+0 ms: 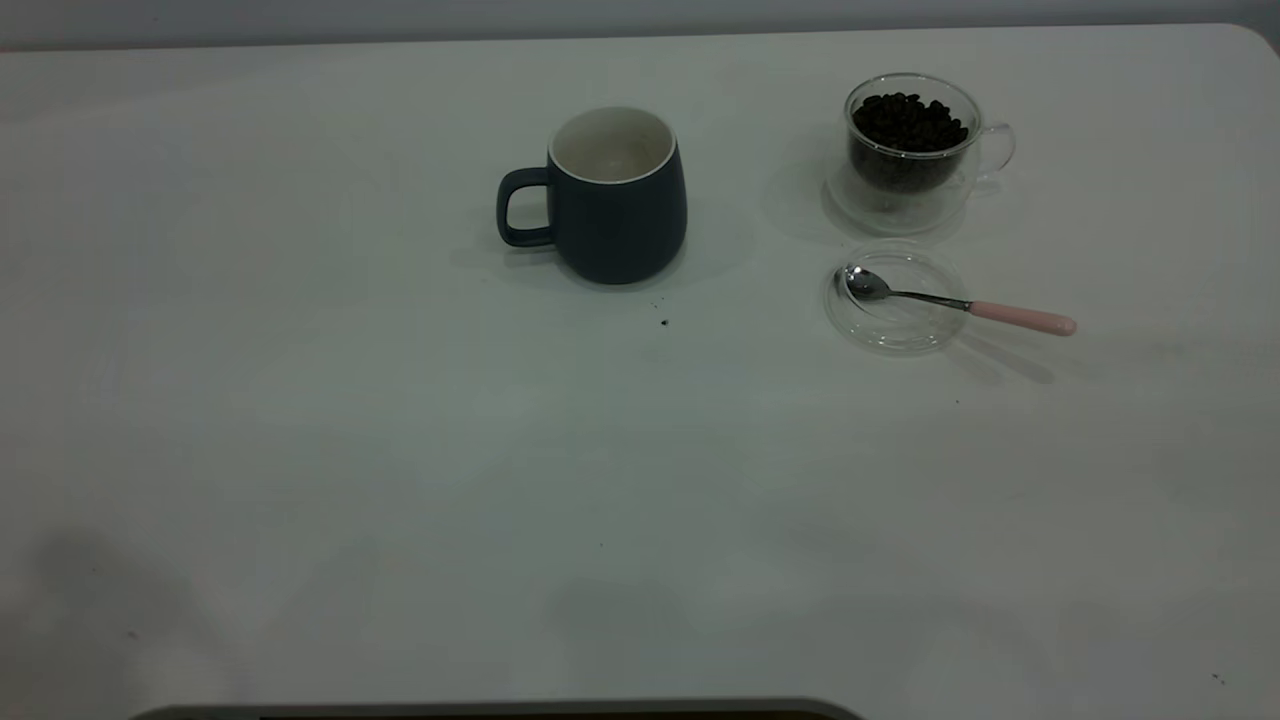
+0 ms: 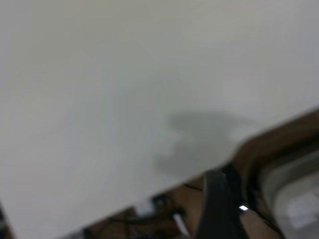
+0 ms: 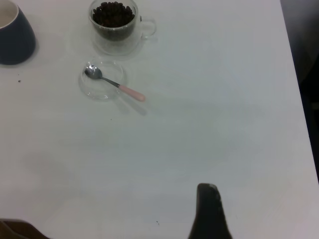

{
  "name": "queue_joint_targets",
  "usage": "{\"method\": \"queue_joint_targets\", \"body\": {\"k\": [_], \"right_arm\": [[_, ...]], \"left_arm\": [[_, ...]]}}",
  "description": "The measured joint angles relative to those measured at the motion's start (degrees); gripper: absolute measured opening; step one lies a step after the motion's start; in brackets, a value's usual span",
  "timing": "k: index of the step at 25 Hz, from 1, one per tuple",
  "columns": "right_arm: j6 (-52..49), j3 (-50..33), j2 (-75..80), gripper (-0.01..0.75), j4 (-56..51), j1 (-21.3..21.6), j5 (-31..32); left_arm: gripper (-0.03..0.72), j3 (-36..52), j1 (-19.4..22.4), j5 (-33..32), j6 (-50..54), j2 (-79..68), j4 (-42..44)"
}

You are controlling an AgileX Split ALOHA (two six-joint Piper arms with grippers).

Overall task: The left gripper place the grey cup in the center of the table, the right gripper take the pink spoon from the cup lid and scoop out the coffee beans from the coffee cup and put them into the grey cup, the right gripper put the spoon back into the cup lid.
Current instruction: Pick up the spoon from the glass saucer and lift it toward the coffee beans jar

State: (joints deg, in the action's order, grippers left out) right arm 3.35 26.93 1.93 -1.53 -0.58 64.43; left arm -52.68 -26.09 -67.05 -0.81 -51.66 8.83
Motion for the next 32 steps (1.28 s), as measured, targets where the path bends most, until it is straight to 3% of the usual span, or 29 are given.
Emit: {"method": "queue_joint_targets", "body": {"k": [6, 14, 29, 32], "right_arm": [[0.00, 0.00, 0.00, 0.581, 0.00, 0.00, 0.00], [0.06, 0.00, 0.00, 0.581, 0.00, 0.00, 0.00], [0.06, 0.00, 0.00, 0.581, 0.00, 0.00, 0.00], [0.06, 0.00, 0.00, 0.581, 0.00, 0.00, 0.00]], "left_arm": [[0.565, 13.01, 0.00, 0.06, -1.35, 12.71, -11.01], [0.565, 21.83, 0.00, 1.46, -2.72, 23.77, -12.34], [0.565, 24.84, 0.00, 3.05, -2.77, 29.73, -12.22], [0.565, 24.84, 2.74, 3.05, -2.77, 30.66, -12.33]]}}
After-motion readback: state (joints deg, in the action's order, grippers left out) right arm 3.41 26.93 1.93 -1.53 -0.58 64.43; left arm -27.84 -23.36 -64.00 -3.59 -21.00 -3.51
